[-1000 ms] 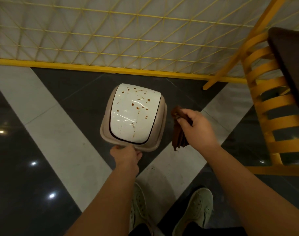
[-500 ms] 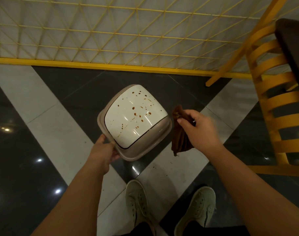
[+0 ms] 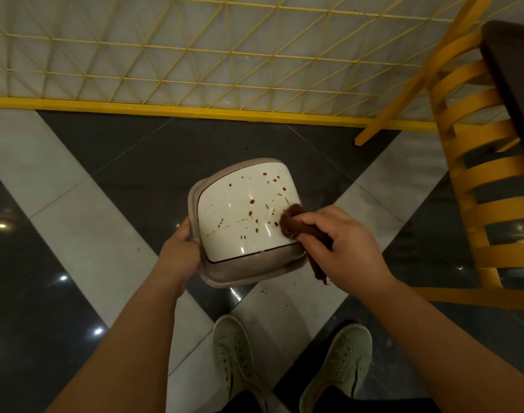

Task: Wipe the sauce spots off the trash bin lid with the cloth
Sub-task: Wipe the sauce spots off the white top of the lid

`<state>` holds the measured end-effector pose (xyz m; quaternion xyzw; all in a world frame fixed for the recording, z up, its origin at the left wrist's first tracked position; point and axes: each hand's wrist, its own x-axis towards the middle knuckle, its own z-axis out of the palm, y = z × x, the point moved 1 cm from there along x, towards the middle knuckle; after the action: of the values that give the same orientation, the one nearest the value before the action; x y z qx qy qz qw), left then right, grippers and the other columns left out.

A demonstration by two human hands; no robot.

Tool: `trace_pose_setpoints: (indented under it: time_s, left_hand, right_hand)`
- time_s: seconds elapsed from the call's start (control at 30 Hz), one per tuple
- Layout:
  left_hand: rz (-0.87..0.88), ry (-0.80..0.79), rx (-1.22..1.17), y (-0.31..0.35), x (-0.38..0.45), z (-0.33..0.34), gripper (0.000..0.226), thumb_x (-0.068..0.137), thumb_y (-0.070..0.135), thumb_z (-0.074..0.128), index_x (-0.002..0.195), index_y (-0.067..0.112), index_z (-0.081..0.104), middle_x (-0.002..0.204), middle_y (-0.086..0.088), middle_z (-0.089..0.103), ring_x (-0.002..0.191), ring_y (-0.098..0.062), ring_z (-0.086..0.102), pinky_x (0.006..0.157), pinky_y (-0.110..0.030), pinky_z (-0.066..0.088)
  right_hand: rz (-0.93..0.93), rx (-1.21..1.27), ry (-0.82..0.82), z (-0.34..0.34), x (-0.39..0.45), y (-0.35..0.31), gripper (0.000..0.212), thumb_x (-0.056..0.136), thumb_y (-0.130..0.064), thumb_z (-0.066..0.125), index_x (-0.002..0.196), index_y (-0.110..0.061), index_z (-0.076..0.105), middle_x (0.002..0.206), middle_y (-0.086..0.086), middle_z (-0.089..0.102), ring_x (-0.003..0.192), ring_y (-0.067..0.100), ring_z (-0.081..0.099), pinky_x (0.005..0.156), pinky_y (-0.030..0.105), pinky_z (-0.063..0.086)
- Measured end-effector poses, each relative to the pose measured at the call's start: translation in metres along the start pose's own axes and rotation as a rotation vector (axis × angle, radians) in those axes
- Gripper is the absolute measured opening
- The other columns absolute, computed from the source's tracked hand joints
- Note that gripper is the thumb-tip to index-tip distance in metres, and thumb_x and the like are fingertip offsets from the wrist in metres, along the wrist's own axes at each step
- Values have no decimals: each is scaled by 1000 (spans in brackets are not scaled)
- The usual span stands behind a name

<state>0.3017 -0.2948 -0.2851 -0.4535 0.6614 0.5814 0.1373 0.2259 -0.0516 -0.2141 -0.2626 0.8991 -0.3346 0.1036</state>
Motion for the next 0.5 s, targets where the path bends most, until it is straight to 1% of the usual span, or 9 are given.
trace_pose_setpoints:
  time_s: [0.07, 0.17, 0.2, 0.3, 0.33, 0.37, 0.43, 0.5]
  left_hand:
    - [3, 9, -2, 0, 1, 0, 49, 101, 14, 38, 140, 43, 43, 133, 1, 56, 122, -25, 51, 101, -53, 45]
    - [-3, 19, -13, 0, 1, 1, 49, 101, 13, 37, 141, 42, 42, 133, 1, 55, 122, -25, 51, 102, -53, 44]
    - [-7, 17, -12, 0, 2, 1, 49, 101, 14, 38, 142, 41, 42, 132, 1, 55, 122, -25, 51, 102, -53, 45]
    - [-9, 18, -12, 0, 0, 2, 50, 101, 12, 39, 142, 39, 42, 129, 1, 56, 121, -25, 52, 101, -52, 46]
    - [-7, 23, -12, 0, -1, 2, 50, 101, 11, 38, 142, 39, 42, 128, 1, 56, 120, -25, 52, 101, -52, 45]
    - [-5, 27, -7, 1, -1, 3, 50, 101, 10, 38, 142, 38, 42, 128, 1, 56, 121, -25, 51, 101, -52, 45]
    - [-8, 32, 17, 2, -2, 4, 49, 101, 10, 37, 143, 36, 42, 129, 1, 55, 122, -26, 51, 102, -53, 45]
    - [-7, 41, 51, 2, -1, 4, 47, 102, 13, 38, 143, 36, 42, 131, 2, 54, 124, -27, 50, 103, -53, 44]
  right_hand:
    - [-80, -83, 5, 3, -1, -3, 30, 87, -36, 50, 113, -31, 64, 98, -11, 60, 84, 1, 53, 72, 8, 40]
    - [-224, -200, -46, 5, -2, -4, 33, 87, -36, 47, 114, -28, 64, 100, -7, 63, 86, 7, 58, 71, 16, 48]
    - [-221, -200, -43, 4, 0, -2, 32, 88, -35, 47, 114, -28, 64, 100, -7, 63, 86, 7, 58, 72, 18, 50]
    - [-30, -97, 61, -2, 9, 3, 30, 90, -34, 47, 115, -32, 62, 102, -10, 61, 88, 4, 55, 77, 21, 51]
    - [-9, -99, 84, 0, 9, 3, 30, 90, -33, 48, 116, -31, 62, 102, -9, 61, 88, 4, 55, 78, 22, 51]
    - [-24, -124, 82, 4, 7, 0, 30, 90, -33, 48, 116, -29, 62, 102, -8, 62, 88, 5, 56, 78, 21, 51]
    - [-126, -203, 44, 11, 0, -9, 30, 89, -33, 48, 114, -26, 63, 100, -5, 63, 86, 9, 59, 76, 18, 48]
    - [-228, -279, -3, 12, -7, -13, 31, 87, -32, 47, 110, -23, 65, 97, -3, 65, 83, 12, 61, 72, 18, 45]
